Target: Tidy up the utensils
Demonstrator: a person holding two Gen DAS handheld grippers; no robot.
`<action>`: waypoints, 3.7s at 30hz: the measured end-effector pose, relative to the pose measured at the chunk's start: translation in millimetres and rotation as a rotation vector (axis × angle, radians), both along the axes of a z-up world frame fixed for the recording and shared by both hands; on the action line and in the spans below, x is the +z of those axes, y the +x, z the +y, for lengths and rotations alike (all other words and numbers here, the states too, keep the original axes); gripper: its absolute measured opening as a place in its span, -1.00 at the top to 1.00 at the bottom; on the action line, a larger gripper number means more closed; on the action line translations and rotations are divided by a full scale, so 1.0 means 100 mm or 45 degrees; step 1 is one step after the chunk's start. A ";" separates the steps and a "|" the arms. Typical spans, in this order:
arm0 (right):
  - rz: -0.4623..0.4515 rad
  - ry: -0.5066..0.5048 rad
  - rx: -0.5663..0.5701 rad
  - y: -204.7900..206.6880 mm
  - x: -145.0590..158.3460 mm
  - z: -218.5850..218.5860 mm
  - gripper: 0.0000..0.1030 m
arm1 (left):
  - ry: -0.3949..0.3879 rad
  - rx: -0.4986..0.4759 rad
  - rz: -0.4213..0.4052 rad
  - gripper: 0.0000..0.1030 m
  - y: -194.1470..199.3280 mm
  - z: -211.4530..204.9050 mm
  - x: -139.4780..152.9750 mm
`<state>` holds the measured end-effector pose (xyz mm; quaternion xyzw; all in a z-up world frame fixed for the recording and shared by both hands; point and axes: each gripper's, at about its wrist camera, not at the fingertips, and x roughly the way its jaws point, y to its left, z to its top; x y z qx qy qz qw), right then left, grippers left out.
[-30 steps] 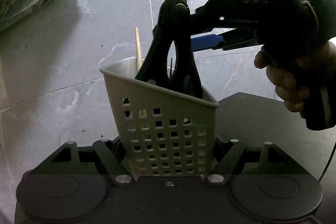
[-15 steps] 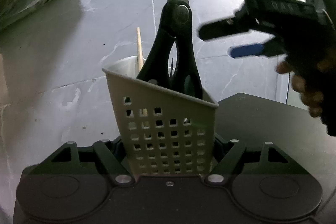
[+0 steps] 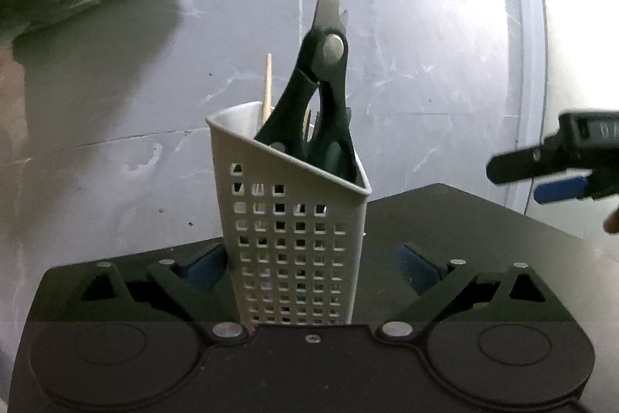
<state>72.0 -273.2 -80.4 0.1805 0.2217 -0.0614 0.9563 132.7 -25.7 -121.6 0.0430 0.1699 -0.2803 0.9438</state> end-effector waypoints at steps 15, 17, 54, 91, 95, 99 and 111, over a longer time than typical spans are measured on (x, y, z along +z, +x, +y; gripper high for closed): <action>0.115 -0.023 0.179 -0.44 0.14 -0.11 -1.00 | -0.047 0.409 0.071 -0.99 -0.84 -0.06 0.44; 0.125 -0.035 0.224 -0.52 0.18 -0.13 -1.00 | -0.050 0.471 0.089 -0.99 -0.98 -0.09 0.50; 0.288 -0.162 0.323 -1.27 0.34 0.05 -1.00 | -0.015 0.818 0.284 -0.99 -2.06 0.10 0.82; 0.310 -0.238 0.185 -1.55 0.30 0.38 -1.00 | 0.070 0.636 0.313 -0.99 -2.01 0.25 0.64; 0.308 -0.237 0.187 -1.56 0.30 0.36 -1.00 | 0.071 0.633 0.313 -0.99 -2.01 0.24 0.64; 0.309 -0.234 0.186 -1.57 0.30 0.36 -1.00 | 0.070 0.627 0.307 -0.99 -2.05 0.23 0.64; 0.305 -0.234 0.189 -1.60 0.31 0.37 -1.00 | 0.068 0.634 0.305 -0.99 -2.09 0.24 0.65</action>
